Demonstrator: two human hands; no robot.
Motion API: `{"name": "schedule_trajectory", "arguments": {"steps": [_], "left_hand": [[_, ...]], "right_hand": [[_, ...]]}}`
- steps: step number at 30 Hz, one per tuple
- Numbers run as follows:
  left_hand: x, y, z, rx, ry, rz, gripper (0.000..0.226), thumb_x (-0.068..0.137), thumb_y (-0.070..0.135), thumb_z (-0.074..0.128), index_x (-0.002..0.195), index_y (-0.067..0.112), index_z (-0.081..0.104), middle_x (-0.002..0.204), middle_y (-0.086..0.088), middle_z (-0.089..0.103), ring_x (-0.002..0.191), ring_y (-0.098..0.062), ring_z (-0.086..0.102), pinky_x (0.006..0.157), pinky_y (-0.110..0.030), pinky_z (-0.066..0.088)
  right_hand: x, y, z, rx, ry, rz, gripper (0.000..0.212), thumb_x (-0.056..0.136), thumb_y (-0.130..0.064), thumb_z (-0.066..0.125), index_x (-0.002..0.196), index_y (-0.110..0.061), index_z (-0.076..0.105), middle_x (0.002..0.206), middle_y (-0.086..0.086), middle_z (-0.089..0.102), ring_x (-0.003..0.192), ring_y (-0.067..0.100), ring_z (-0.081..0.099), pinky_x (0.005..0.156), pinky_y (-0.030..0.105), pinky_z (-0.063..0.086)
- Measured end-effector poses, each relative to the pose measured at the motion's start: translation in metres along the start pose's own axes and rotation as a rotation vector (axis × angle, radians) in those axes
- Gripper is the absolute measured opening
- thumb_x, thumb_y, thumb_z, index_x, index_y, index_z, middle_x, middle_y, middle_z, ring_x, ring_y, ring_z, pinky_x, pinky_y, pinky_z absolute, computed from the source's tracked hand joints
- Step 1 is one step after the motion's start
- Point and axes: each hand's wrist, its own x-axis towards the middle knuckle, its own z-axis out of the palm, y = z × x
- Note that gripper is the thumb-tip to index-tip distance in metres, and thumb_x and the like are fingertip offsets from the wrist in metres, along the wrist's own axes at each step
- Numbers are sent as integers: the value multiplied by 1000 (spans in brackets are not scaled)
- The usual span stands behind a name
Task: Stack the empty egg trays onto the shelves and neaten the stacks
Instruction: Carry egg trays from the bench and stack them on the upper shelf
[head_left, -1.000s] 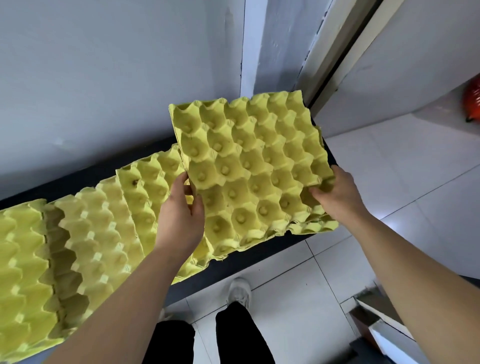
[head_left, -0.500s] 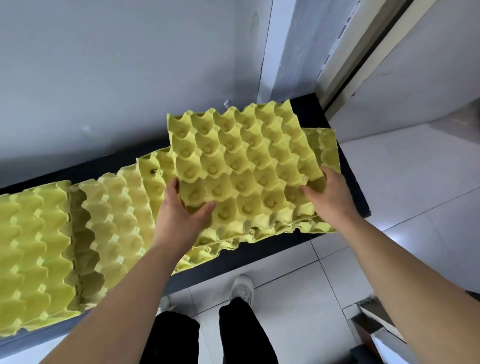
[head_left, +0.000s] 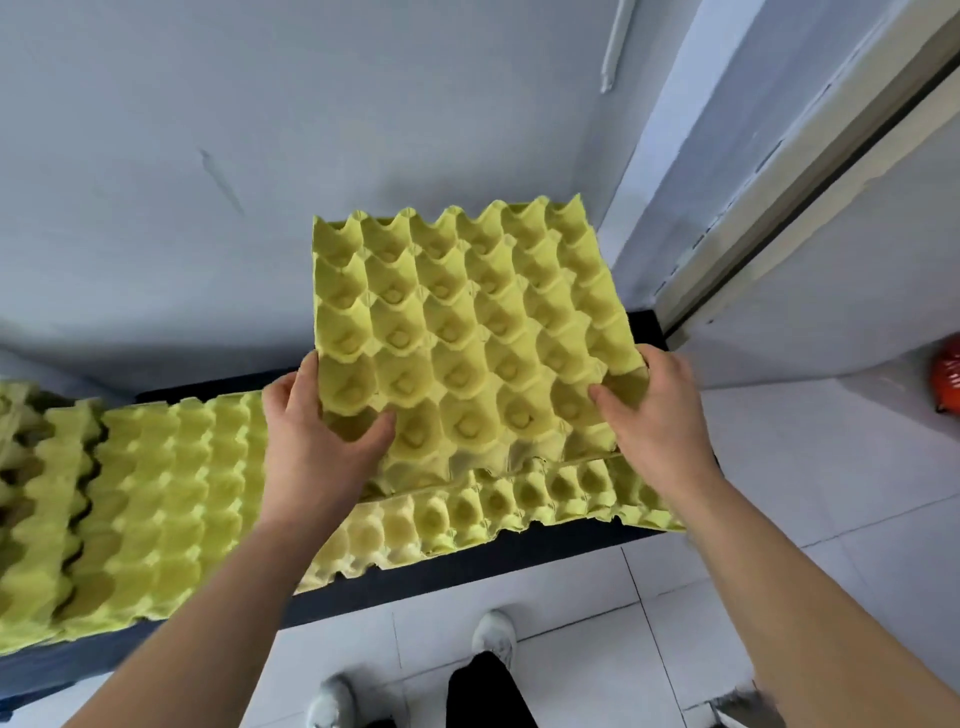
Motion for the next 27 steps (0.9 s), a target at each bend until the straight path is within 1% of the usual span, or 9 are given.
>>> {"name": "schedule_trajectory", "arguments": {"steps": [2, 4, 7, 11, 15, 18, 21, 24, 27], "left_hand": [[-2, 3, -42, -4, 51, 27, 75, 77, 33, 76, 142, 28, 39, 129, 6, 35, 101, -4, 42, 89, -17, 32], [-4, 2, -88, -1, 97, 49, 72, 77, 35, 75, 140, 26, 43, 132, 3, 39, 101, -3, 42, 87, -17, 32], [-9, -2, -160, 0, 158, 47, 80, 78, 41, 73, 145, 24, 35, 133, 5, 40, 107, -3, 39, 88, -23, 33], [-19, -17, -249, -15, 230, 61, 78, 74, 46, 74, 141, 25, 42, 129, 6, 45, 113, -11, 50, 88, -26, 39], [-33, -29, -325, -28, 315, 46, 75, 72, 45, 76, 138, 25, 46, 125, 8, 49, 111, -10, 52, 85, -28, 42], [-50, -41, -370, -42, 376, 24, 65, 71, 46, 76, 130, 30, 53, 118, 8, 52, 106, -11, 56, 83, -32, 47], [-74, -55, -406, -60, 469, -16, 58, 69, 48, 77, 122, 35, 57, 115, 9, 53, 103, -12, 59, 87, -41, 52], [-102, -71, -436, -75, 576, -65, 52, 68, 49, 77, 116, 39, 59, 113, 10, 55, 99, -9, 59, 86, -41, 53], [-131, -90, -463, -77, 661, -118, 56, 62, 59, 72, 114, 41, 59, 112, 10, 58, 99, -10, 60, 86, -42, 53]], "right_hand": [[-14, -43, -4, 7, 17, -53, 50, 87, -34, 65, 130, -19, 47, 131, 3, 41, 94, 5, 41, 82, 22, 33], [-30, -87, -4, 2, 28, -83, 53, 86, -36, 65, 132, -17, 46, 131, 4, 42, 96, 4, 38, 83, 22, 32], [-59, -151, -2, -8, 46, -130, 49, 85, -36, 66, 127, -16, 50, 126, 5, 45, 89, 8, 41, 78, 25, 33], [-100, -231, 2, -7, 35, -201, 47, 86, -36, 65, 125, -16, 48, 121, 1, 42, 84, 12, 44, 75, 28, 34], [-134, -295, 10, 12, 24, -286, 46, 84, -36, 67, 121, -16, 49, 119, -1, 41, 76, 9, 42, 73, 27, 33], [-153, -335, 21, 16, -19, -349, 47, 84, -38, 67, 121, -17, 47, 115, -5, 37, 74, 7, 43, 72, 29, 35], [-170, -370, 37, 14, -69, -436, 51, 83, -38, 67, 123, -15, 47, 122, 0, 41, 82, 13, 44, 75, 29, 36], [-187, -405, 54, 21, -125, -540, 50, 82, -37, 69, 121, -14, 48, 121, 1, 42, 82, 13, 43, 74, 27, 35], [-209, -436, 71, 20, -193, -631, 50, 82, -38, 69, 120, -14, 48, 121, 1, 43, 79, 13, 43, 71, 27, 34]]}}
